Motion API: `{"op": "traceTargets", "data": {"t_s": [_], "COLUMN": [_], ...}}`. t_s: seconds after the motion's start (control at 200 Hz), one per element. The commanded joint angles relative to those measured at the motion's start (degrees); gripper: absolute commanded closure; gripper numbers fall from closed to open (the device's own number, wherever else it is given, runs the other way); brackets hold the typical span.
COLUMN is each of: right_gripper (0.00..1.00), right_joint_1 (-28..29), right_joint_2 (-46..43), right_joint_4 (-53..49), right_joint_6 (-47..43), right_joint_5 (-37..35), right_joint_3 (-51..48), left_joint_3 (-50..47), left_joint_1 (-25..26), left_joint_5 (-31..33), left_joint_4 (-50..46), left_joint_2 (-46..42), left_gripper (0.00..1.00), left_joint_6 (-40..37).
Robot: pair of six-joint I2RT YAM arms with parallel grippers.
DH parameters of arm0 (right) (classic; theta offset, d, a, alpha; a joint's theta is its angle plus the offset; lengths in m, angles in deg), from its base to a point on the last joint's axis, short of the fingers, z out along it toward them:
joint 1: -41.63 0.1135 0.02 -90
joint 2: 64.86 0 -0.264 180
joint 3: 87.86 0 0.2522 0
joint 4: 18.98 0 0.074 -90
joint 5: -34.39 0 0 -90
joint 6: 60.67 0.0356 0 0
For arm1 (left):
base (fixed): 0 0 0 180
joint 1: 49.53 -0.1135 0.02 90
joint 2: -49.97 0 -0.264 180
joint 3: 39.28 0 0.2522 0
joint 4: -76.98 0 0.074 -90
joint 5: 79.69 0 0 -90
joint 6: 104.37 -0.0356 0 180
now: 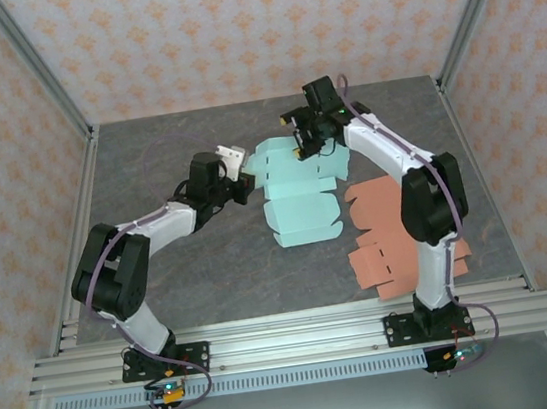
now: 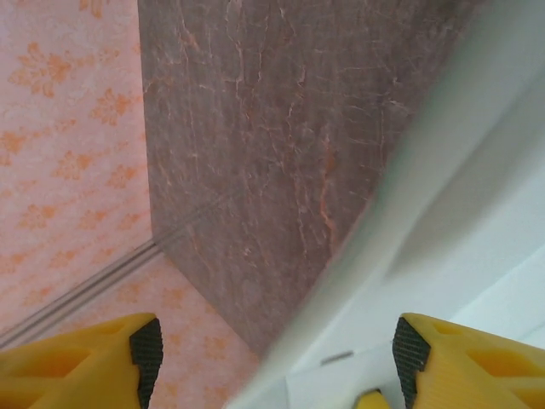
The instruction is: Fold the paper box
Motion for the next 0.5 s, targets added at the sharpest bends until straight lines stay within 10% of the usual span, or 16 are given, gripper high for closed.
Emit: {"op": "traceTargets", "data": {"t_s": [0.0, 0.305, 0.496], "right_gripper": [0.3, 0.86, 0.92], "right_joint_1": [-0.3, 0.9, 1.9], "right_joint_2": [3.9, 3.7, 1.6], "right_joint_4": [-1.2, 1.9, 8.7], "right_joint_6": [3.5, 2.0, 3.7], "right_joint_5": [0.7, -0.8, -1.8], "right_joint_3": [4.3, 3.9, -2.9], "left_joint_3": [-1.7, -1.2, -2.9], "left_joint_1": [-0.6, -1.8, -3.8], "left_joint_5": [2.6, 9.0, 6.6], "left_joint_4": [7.0, 5.1, 6.2], "left_joint_2": [-3.5, -2.6, -3.4], "left_gripper": [1.0, 0.94, 0.7], "left_joint_6": [-3.5, 1.5, 3.2]}}
